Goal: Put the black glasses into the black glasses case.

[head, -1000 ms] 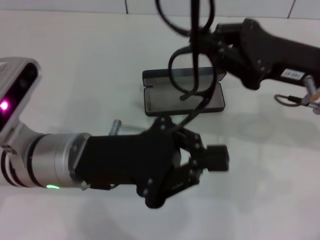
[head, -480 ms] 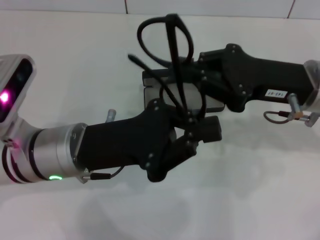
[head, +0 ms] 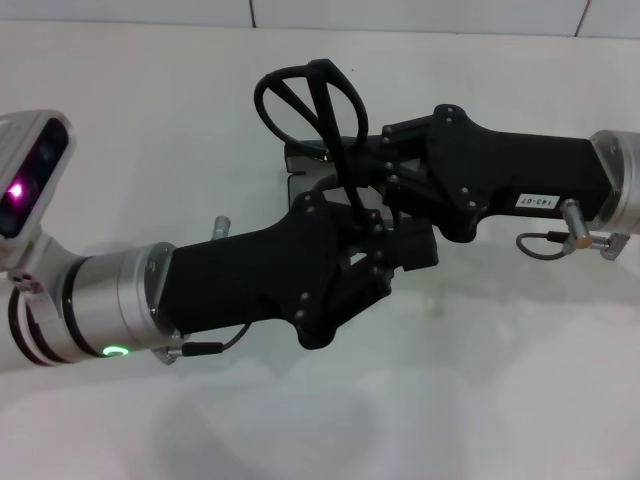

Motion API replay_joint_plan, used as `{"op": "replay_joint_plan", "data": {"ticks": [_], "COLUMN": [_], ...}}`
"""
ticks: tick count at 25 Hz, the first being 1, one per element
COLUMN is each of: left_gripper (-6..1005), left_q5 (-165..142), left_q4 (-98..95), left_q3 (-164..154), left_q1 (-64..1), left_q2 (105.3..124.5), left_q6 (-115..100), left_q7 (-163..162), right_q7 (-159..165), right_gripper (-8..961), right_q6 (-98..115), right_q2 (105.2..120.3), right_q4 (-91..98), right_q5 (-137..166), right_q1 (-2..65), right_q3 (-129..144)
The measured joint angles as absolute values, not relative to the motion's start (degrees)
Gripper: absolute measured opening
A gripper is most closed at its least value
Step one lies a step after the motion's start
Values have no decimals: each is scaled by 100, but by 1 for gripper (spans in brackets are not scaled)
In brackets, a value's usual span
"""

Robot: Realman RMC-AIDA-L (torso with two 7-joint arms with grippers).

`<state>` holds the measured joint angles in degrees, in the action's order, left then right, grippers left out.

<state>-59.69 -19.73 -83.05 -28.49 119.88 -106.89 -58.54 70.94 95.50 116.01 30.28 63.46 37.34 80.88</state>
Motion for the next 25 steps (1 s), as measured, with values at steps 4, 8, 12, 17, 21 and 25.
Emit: {"op": "replay_joint_plan", "data": {"ticks": [4,8,12,17,21,25], "left_gripper": [53,53,54,54,54,54], "left_q5": [-5967,-6003,-6061,-6109,-6075,-6094], "left_q4": [-1969,-1968,-1969,-2018,-2033,-2037], "left_q3": [-8305,-8305,-8310,-8311,-8309,-8307], "left_q1": [-2824,-2780,-2606,-2197,-1926,-1794], "left_q2": [11983,11962,11863,11612,11424,11285], "left_q6": [-10682,-10723,-10869,-11006,-11044,-11086], "left_q7": [-5854,-5854,-5833,-5813,-5807,-5794], "right_q7": [7094,7114,7277,8504,10091,11332], "right_gripper": [70,69,69,70,70,70], "right_q6": [9498,9432,9327,8787,8473,8337], "right_q2": [11597,11562,11489,11411,11556,11587], "right_q4": [3030,3037,3225,4754,6759,8179], "right_q5": [6346,6346,6635,8282,10396,11935], "right_q1": [3720,3698,3662,3354,2968,2951], "right_q3": [8092,8094,8034,8000,8026,8473]}}
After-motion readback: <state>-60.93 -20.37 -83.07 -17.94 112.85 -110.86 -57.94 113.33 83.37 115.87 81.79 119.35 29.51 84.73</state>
